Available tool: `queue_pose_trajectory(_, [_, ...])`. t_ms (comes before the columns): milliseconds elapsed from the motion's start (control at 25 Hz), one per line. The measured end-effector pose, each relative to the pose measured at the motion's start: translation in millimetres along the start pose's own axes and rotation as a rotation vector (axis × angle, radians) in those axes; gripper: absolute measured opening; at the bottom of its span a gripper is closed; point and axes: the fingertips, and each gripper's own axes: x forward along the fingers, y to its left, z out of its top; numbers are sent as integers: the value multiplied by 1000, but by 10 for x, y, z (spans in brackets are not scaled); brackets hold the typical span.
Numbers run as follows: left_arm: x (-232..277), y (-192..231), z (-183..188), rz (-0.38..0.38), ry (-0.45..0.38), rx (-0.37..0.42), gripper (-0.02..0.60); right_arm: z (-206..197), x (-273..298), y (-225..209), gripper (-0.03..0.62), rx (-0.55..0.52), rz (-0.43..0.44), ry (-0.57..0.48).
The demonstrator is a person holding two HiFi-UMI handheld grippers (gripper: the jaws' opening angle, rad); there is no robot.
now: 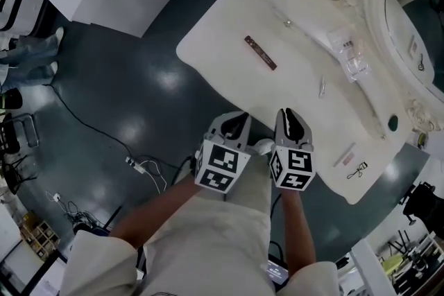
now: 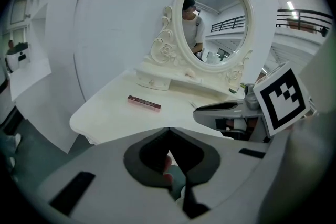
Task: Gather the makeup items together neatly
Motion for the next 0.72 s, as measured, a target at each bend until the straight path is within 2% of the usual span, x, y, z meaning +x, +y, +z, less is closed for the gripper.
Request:
queue_pose_trajectory(160, [24, 111, -46, 13, 9, -22, 5, 17, 140, 27, 40, -20, 8, -1])
queue_pose_trajectory(320, [45, 204, -101, 25, 17, -32, 5, 17, 281, 19, 106, -43, 5, 1])
queue_pose_trajectory(720, [94, 402, -174, 58, 29, -67, 5, 33, 647, 10, 143, -82, 25, 22])
